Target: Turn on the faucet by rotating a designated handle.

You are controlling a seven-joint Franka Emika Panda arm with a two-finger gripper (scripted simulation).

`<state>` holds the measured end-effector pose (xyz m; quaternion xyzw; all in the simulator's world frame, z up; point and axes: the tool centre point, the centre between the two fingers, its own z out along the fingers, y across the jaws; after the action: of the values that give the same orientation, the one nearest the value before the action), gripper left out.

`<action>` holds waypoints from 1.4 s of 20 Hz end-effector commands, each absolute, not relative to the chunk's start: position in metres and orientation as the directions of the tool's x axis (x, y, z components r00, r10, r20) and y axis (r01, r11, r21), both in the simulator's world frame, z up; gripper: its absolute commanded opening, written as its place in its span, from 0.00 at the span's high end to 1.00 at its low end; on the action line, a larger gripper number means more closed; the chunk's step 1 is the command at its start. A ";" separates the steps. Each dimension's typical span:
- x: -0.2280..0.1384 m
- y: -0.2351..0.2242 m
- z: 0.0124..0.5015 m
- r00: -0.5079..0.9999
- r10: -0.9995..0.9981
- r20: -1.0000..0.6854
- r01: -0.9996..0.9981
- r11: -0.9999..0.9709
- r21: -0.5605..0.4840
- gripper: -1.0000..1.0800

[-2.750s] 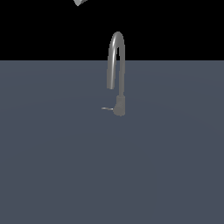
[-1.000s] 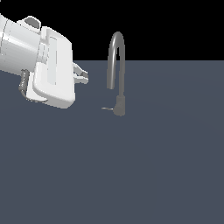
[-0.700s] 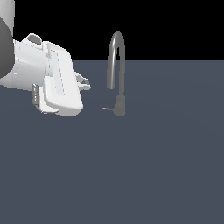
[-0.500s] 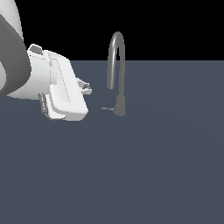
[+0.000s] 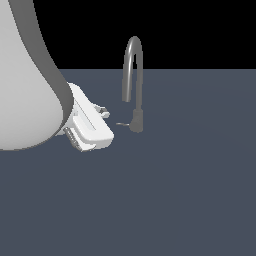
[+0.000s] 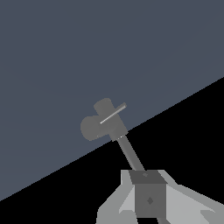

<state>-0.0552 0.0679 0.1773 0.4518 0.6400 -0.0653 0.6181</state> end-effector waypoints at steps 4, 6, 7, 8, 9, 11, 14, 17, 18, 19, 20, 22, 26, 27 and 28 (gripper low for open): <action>-0.047 0.063 0.158 0.128 0.435 -0.892 0.606 0.677 0.417 1.00; -0.044 0.061 0.151 0.113 0.410 -0.905 0.585 0.709 0.394 1.00; -0.042 0.060 0.148 0.106 0.397 -0.912 0.574 0.724 0.382 1.00; -0.041 0.059 0.144 0.099 0.384 -0.918 0.563 0.739 0.370 1.00; -0.039 0.058 0.141 0.092 0.370 -0.924 0.552 0.754 0.357 1.00; -0.036 0.055 0.134 0.079 0.343 -0.936 0.529 0.781 0.331 1.00; -0.031 0.051 0.124 0.062 0.300 -0.952 0.493 0.820 0.291 1.00; -0.025 0.046 0.115 0.046 0.256 -0.966 0.455 0.855 0.249 1.00; -0.023 0.045 0.112 0.042 0.241 -0.970 0.442 0.866 0.234 1.00; -0.022 0.043 0.109 0.037 0.225 -0.974 0.429 0.876 0.219 1.00; -0.020 0.042 0.105 0.033 0.210 -0.977 0.416 0.886 0.204 1.00; -0.016 0.038 0.099 0.025 0.178 -0.984 0.389 0.905 0.174 1.00; -0.008 0.031 0.089 0.013 0.119 -0.993 0.338 0.934 0.116 1.00; -0.007 0.030 0.086 0.011 0.106 -0.994 0.327 0.939 0.104 1.00; -0.005 0.028 0.084 0.009 0.093 -0.996 0.317 0.944 0.091 1.00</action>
<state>-0.0077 0.0306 0.0878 0.1610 0.6982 -0.0797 0.6930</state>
